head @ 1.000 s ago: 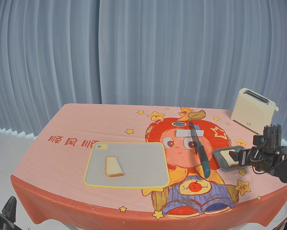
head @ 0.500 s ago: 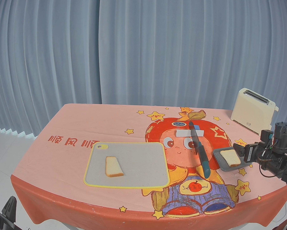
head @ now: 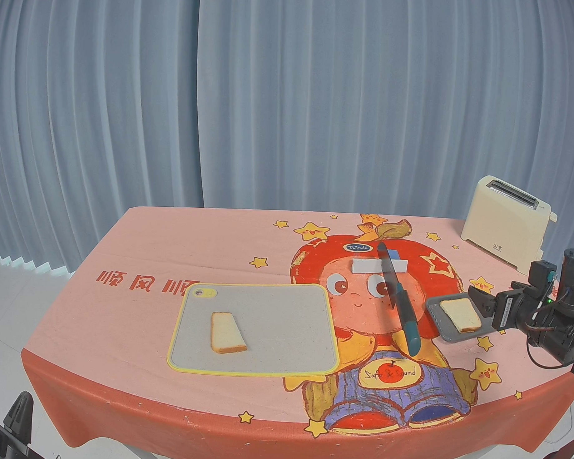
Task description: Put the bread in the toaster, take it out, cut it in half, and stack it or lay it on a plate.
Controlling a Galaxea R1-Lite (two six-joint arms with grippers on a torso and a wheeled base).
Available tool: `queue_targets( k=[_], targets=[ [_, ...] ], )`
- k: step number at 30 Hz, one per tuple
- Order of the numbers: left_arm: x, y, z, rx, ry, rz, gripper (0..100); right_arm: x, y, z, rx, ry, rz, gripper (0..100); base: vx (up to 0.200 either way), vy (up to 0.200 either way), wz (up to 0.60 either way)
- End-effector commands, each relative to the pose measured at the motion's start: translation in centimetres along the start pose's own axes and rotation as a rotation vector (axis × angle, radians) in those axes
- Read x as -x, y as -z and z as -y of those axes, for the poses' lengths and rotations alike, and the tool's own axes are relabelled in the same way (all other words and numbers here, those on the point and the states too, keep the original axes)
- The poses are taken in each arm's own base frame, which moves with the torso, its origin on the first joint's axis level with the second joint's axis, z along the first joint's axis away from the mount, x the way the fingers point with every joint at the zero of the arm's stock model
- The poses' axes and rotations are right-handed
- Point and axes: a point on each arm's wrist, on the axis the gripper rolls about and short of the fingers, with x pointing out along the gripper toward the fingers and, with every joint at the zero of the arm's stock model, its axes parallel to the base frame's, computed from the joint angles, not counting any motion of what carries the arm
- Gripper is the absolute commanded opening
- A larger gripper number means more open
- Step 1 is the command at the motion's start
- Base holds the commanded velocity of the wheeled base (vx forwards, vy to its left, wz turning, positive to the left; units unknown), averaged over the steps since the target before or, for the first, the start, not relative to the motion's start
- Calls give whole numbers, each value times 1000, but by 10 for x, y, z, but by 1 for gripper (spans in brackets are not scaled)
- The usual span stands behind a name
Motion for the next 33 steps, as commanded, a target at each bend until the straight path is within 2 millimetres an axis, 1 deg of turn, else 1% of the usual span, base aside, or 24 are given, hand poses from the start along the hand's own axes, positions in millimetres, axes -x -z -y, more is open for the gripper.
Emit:
queue_targets(
  k=[1,23,29,33],
  targets=[
    [-1,5,0,0,0,-19,0,1,-3,1,-7,0,16,100,0,0,0],
    [-1,5,0,0,-3,-17,0,0,0,0,-1,-2,-1,100,0,0,0],
    [-1,5,0,1,-5,-17,0,1,0,0,1,-5,1,100,-200,0,0],
    [-1,5,0,1,-5,-19,0,0,1,0,3,-4,-1,100,0,0,0]
  ],
)
